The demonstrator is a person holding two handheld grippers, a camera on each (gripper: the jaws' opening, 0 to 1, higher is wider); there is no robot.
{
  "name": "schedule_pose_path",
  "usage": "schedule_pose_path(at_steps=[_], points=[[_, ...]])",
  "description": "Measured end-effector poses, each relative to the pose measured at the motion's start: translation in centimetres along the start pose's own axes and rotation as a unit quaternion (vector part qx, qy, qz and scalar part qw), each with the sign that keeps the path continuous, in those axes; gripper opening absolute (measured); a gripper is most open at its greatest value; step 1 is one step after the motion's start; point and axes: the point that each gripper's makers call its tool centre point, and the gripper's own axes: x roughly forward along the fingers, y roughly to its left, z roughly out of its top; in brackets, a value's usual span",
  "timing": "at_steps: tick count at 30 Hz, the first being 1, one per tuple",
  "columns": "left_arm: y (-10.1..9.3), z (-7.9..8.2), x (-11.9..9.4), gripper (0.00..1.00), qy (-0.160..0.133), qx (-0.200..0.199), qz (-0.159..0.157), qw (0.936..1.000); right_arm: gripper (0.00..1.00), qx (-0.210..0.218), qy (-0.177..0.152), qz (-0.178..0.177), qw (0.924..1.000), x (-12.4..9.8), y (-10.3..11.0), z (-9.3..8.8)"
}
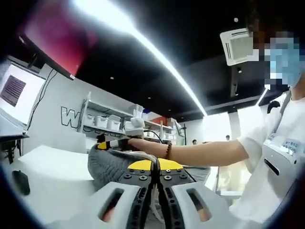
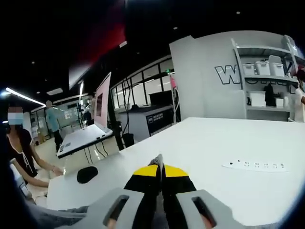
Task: Open the folded towel by lifting each exposed corner and separating the folded layers until the towel lies flat within the target outline without major curled edges
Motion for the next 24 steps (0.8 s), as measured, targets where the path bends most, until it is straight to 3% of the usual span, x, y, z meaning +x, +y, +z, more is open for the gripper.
schedule_pose_path(at_steps=[15,24], points=[[0.9,-1.1,-0.9,0.0,0.012,-0.007,0.01,0.9999,0.0,0.026,0.002,0.005,0.9996,0.6,0.3,-1.7],[1.3,-1.8,-1.1,0.0,0.026,0.004,0.022,0.9994,0.0,0.028,0.017,0.0,0.9995,1.1,-0.6,-2.5]])
